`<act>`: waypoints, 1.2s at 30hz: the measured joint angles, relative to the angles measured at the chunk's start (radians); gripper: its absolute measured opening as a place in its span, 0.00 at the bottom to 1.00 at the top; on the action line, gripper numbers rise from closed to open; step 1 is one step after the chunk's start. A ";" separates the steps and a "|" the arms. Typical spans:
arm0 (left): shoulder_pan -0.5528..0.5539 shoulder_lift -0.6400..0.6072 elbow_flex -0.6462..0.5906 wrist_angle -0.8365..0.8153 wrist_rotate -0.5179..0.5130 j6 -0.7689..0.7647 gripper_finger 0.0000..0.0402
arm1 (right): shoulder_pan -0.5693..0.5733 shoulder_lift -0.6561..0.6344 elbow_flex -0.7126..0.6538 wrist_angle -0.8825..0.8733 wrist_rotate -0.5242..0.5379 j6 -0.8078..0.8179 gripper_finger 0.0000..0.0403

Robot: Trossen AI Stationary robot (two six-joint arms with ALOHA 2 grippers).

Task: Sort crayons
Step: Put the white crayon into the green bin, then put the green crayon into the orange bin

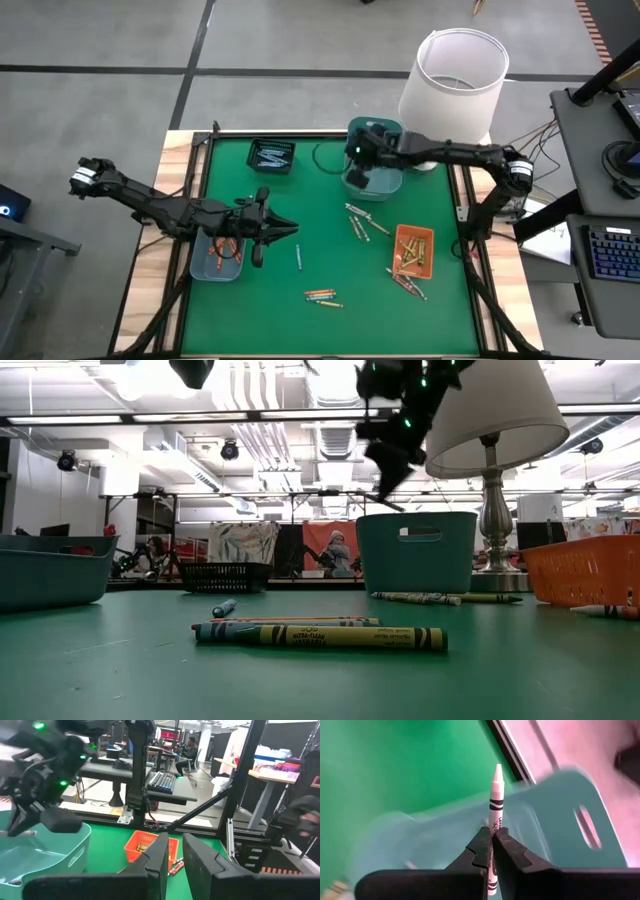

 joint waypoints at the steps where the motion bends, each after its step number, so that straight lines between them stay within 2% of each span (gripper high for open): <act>1: 0.000 0.000 0.000 0.000 -0.004 0.000 0.10 | -0.025 0.006 -0.001 -0.025 -0.006 -0.019 0.02; 6: 0.000 0.000 0.000 0.000 -0.017 0.000 0.10 | -0.103 0.061 -0.001 -0.160 -0.084 -0.132 0.02; 10: 0.000 0.000 0.000 -0.002 -0.017 0.000 0.10 | -0.102 0.112 -0.003 -0.221 -0.079 -0.186 0.02; 18: 0.000 0.000 0.000 -0.008 -0.017 0.000 0.10 | -0.102 0.149 -0.003 -0.224 -0.073 -0.179 0.05; 28: 0.000 0.000 0.000 -0.012 -0.017 -0.008 0.10 | -0.100 0.148 0.004 -0.223 -0.074 -0.159 0.22; 36: 0.000 0.004 0.000 -0.050 -0.017 -0.069 0.10 | -0.064 0.137 0.056 -0.270 -0.073 -0.140 0.22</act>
